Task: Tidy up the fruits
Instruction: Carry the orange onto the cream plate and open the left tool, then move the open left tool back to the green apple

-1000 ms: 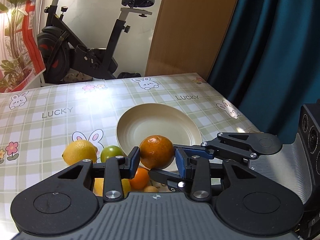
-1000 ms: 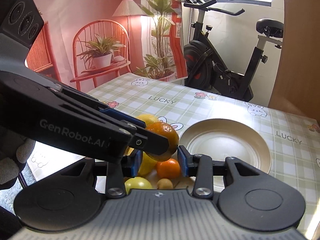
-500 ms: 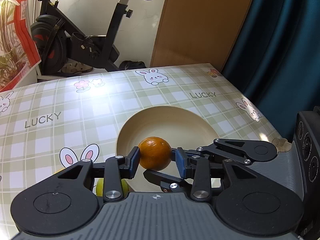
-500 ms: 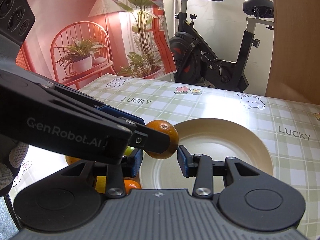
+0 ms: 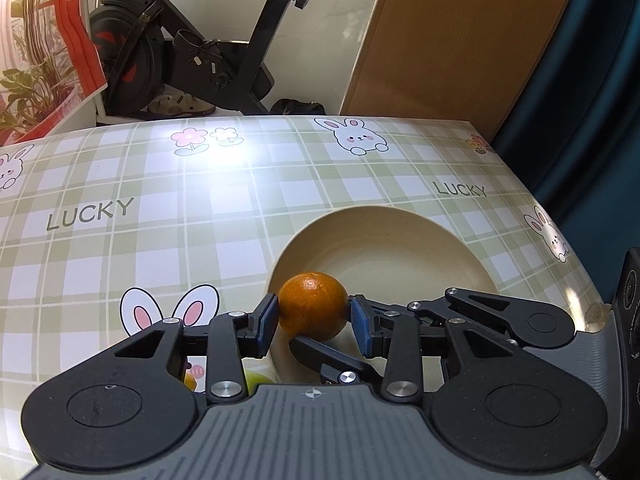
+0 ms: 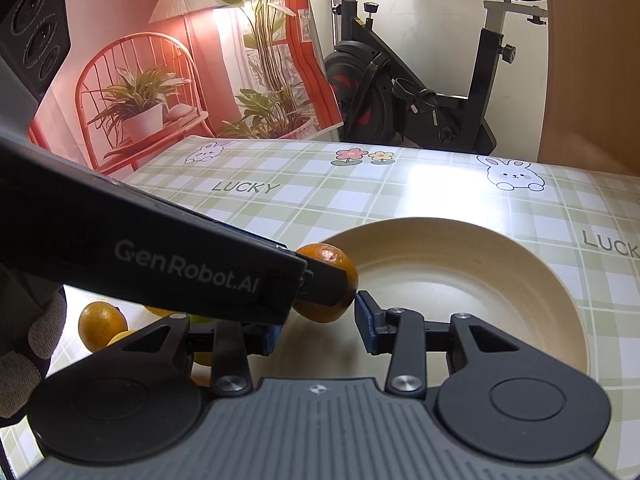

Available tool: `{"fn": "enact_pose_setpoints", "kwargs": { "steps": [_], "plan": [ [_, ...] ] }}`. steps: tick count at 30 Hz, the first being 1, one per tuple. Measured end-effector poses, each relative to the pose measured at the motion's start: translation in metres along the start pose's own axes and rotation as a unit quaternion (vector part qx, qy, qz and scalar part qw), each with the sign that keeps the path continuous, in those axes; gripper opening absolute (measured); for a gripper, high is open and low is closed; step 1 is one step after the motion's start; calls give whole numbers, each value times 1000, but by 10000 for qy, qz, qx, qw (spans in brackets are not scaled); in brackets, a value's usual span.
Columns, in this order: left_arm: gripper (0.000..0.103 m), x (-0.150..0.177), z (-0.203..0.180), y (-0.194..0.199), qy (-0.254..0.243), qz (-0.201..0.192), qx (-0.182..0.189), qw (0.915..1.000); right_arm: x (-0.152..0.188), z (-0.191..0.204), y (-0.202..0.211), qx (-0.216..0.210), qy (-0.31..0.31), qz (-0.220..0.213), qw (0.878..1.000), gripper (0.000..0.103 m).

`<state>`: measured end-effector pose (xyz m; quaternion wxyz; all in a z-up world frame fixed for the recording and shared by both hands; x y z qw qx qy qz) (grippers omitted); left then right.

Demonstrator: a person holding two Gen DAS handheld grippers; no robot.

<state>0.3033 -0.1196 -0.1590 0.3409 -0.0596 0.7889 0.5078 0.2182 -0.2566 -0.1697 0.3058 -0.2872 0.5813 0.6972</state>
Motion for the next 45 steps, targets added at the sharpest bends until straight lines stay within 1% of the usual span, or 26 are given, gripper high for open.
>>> {"fn": "enact_pose_setpoints", "kwargs": {
  "steps": [4,6,9,11,16,20,24,29,32,35,39,45],
  "plan": [
    [41,-1,-1,-3,1,-28,-84,10000,-2,0,-4,65,-50,-13,10000,41],
    [42,-2,0,-3,95,-80,-65,9999,-3,1,-4,69,-111,-46,9999,41],
    [42,-1,2,6,297,-235,-25,9993,-5,1,-2,165,-103,-50,9998,42],
    [42,1,1,15,327,-368,-7,9988,-7,3,3,240,-132,-114,9996,43],
    [42,5,-3,50,312,-746,63,9967,-7,5,26,330,-193,-295,9988,45],
    [42,15,-3,80,430,-982,123,9942,-3,10,45,332,-275,-422,9982,45],
    [42,33,1,107,667,-1114,119,9915,3,21,65,307,-306,-562,9975,45],
    [42,56,16,138,990,-1309,-31,9864,14,41,84,291,-149,-683,9971,45],
    [42,65,20,150,1032,-1351,-19,9855,21,49,89,220,-138,-625,9977,45],
    [42,77,18,158,951,-1361,-3,9861,27,56,93,165,-92,-558,9983,45],
    [42,96,14,150,846,-1156,-3,9897,39,67,99,87,3,-450,9990,45],
    [42,115,17,144,892,-990,119,9910,54,85,103,-28,372,-227,9990,45]
  ]
}}
Point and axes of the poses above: each gripper's, at about its wrist camera, not at the fingertips, and y roughly against the way its jaws point, z to its left, x to its underside, the point moved 2 cm from there along -y, roughly the way its jaws point, and after that the axes turned 4 degrees about x, right-handed, at the moved point
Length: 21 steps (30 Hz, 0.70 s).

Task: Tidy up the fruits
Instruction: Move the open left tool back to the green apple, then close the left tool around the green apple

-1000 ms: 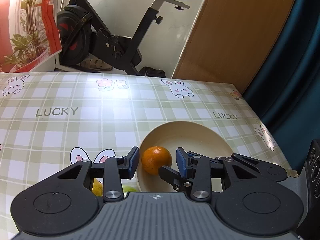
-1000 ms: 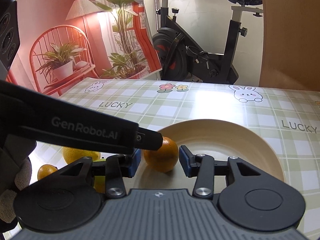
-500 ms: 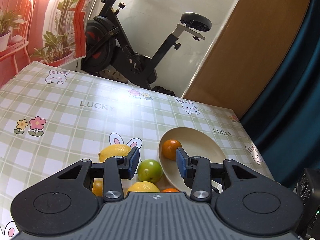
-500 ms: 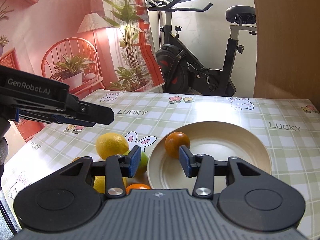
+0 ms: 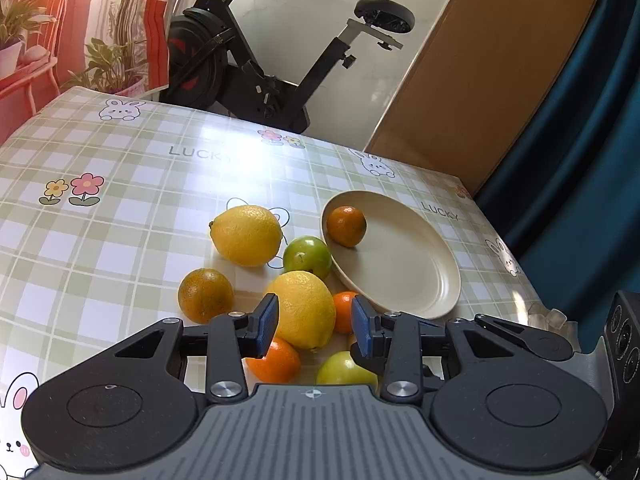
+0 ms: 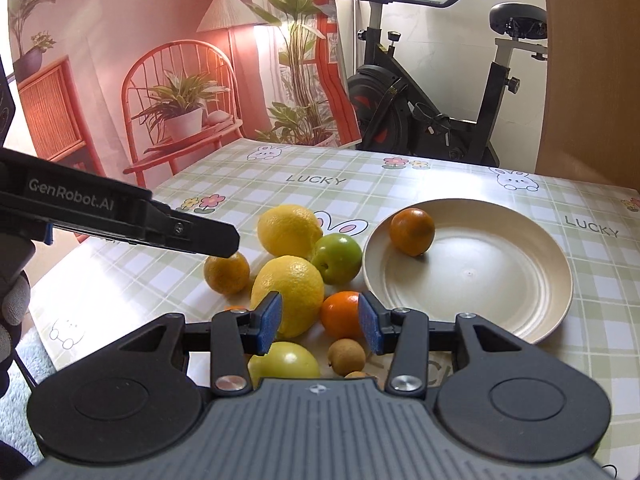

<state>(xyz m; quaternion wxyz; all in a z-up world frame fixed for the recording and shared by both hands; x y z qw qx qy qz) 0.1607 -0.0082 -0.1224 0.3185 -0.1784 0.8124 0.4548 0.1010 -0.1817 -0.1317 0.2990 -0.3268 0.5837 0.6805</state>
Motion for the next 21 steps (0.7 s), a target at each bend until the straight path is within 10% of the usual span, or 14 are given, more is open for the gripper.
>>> {"fn": "enact_pose_setpoints", "kwargs": {
  "steps": [21],
  "plan": [
    [42,28,-6,-24,-10,572,314,9979,26,14,-11,-158,297,503,9982,48]
  ]
}}
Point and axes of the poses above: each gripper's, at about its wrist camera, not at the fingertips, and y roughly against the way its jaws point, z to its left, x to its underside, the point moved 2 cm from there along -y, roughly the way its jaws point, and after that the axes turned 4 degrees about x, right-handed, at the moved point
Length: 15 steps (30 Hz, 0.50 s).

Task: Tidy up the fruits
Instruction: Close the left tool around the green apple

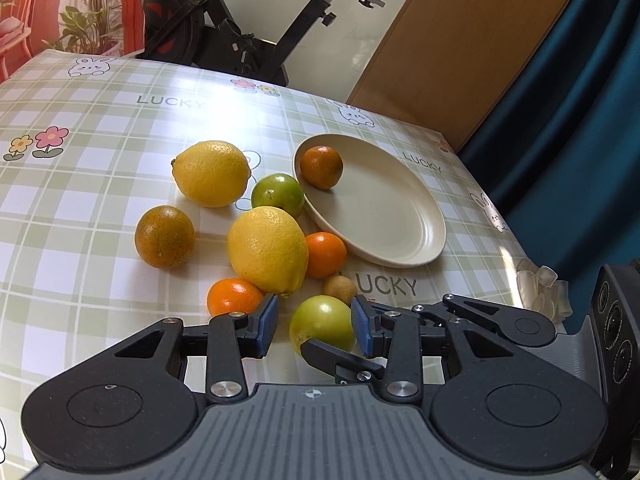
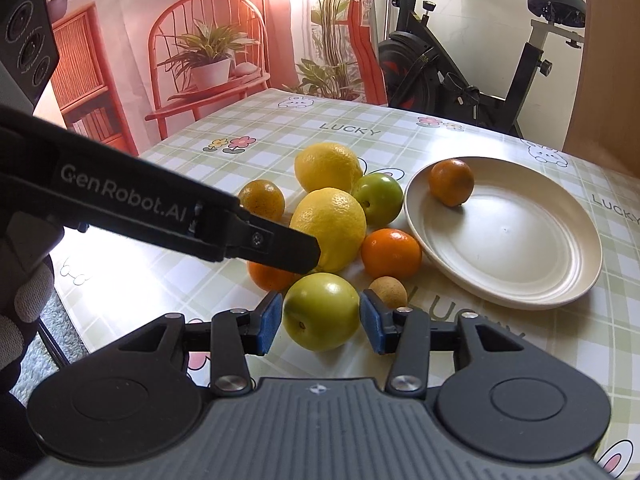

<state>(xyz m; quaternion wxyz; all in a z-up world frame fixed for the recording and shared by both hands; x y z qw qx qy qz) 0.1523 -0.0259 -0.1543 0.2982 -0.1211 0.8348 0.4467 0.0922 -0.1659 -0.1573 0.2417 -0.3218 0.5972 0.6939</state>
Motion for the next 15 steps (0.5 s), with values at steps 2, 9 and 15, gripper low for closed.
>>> {"fn": "enact_pose_setpoints", "kwargs": {
  "steps": [2,9,15],
  "plan": [
    [42,0,0,-2,2,36,14,10000,1,-3,-2,-34,-63,44,10000,49],
    [42,3,-2,-10,-26,190,25,9998,4,-3,-5,-131,-82,121,9998,50],
    [41,4,1,-14,54,278,32,9996,5,-3,-7,-178,-101,149,9997,51]
  ]
}}
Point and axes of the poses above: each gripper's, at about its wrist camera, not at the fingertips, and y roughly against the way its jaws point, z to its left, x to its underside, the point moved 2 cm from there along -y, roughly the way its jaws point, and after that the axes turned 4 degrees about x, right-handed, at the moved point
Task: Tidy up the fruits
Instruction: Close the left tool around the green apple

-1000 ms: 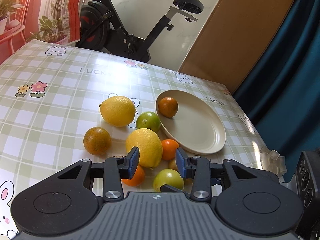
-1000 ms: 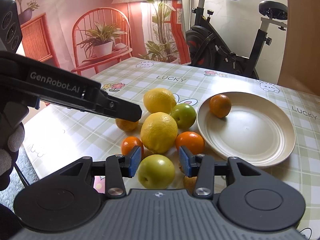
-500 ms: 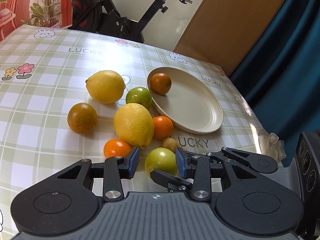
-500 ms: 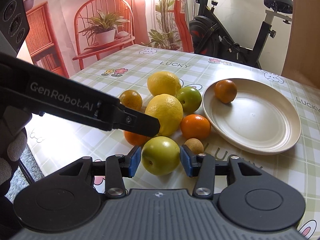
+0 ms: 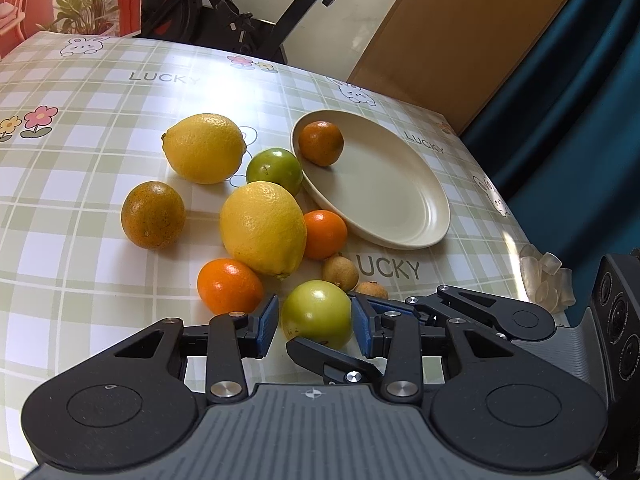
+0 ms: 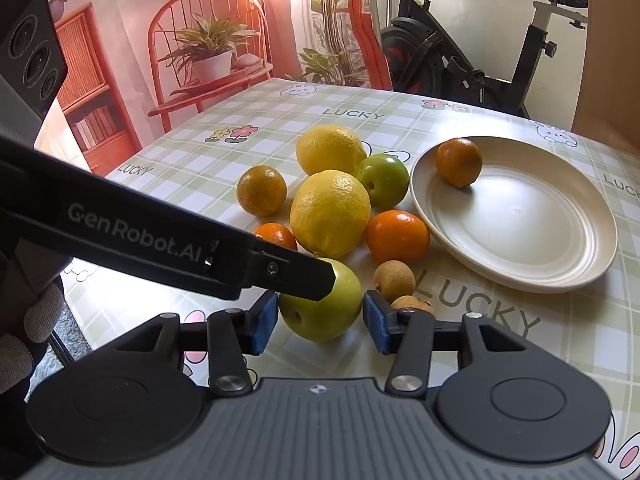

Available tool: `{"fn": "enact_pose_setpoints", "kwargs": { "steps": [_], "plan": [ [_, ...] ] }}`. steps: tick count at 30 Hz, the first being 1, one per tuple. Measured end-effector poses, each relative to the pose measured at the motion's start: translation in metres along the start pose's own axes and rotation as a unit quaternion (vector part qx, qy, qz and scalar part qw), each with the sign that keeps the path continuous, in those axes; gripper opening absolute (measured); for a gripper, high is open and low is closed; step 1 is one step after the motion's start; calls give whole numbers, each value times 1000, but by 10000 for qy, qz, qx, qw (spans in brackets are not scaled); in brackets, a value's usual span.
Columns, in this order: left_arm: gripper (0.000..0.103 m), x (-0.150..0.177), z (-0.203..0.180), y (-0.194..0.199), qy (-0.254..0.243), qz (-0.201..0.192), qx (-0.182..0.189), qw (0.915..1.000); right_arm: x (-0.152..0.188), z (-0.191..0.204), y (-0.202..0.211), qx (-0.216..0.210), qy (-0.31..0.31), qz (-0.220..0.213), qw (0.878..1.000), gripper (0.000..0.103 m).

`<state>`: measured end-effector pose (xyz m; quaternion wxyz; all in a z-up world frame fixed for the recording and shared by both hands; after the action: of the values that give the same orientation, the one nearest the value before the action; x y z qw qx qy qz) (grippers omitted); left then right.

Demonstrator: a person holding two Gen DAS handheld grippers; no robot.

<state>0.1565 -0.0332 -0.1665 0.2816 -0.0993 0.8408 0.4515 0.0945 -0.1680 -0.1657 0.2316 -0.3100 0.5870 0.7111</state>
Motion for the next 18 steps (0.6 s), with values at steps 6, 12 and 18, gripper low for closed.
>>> {"fn": "enact_pose_setpoints", "kwargs": {
  "steps": [6,12,18],
  "plan": [
    [42,-1,0,-4,-1,46,37,10000,0,1,-1,-3,14,13,10000,51],
    [42,0,-1,-9,-37,83,54,9999,1,1,-4,-23,3,101,9999,51],
    [43,1,0,-10,-30,82,85,9999,2,1,-5,-36,-18,126,9999,51]
  ]
}}
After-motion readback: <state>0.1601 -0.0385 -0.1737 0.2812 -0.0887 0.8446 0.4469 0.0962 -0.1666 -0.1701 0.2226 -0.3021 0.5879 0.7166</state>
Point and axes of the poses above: each gripper's, at about its wrist camera, not at the fingertips, and y roughly against the way its jaws point, z to its left, x to its underside, the point moved 2 cm from there along -y, roughly the way its jaws point, and after that the axes turned 4 degrees about x, right-handed, at the moved point
